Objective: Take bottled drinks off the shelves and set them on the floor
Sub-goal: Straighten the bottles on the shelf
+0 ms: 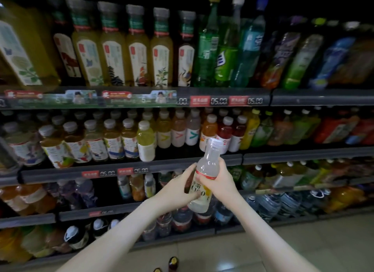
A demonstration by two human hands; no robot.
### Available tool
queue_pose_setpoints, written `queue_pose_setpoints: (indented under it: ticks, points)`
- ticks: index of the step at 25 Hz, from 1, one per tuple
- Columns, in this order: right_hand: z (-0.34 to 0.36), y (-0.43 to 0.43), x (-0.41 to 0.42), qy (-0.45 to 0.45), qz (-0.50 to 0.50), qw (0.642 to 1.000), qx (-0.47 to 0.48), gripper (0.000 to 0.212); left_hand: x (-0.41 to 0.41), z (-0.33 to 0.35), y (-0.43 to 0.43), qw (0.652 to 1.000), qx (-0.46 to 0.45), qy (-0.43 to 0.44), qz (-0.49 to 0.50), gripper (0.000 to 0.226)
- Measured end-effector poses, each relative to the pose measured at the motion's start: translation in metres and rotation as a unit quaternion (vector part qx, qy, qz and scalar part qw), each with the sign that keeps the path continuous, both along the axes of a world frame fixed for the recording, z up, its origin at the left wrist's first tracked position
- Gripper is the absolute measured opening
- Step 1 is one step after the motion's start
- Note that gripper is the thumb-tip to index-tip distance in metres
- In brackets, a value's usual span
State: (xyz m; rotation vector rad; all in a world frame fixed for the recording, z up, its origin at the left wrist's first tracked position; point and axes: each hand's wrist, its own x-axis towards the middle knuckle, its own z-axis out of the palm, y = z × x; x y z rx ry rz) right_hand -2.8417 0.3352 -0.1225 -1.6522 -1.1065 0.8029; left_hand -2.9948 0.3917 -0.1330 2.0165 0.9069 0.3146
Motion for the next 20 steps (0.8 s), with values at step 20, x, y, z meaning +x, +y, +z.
queue_pose_setpoints:
  ticks: [20]
  points:
    - [0.07, 0.073, -0.055, -0.027, -0.027, 0.991, 0.131, 0.061, -0.064, 0.077, 0.097, 0.932, 0.348, -0.028, 0.095, 0.041]
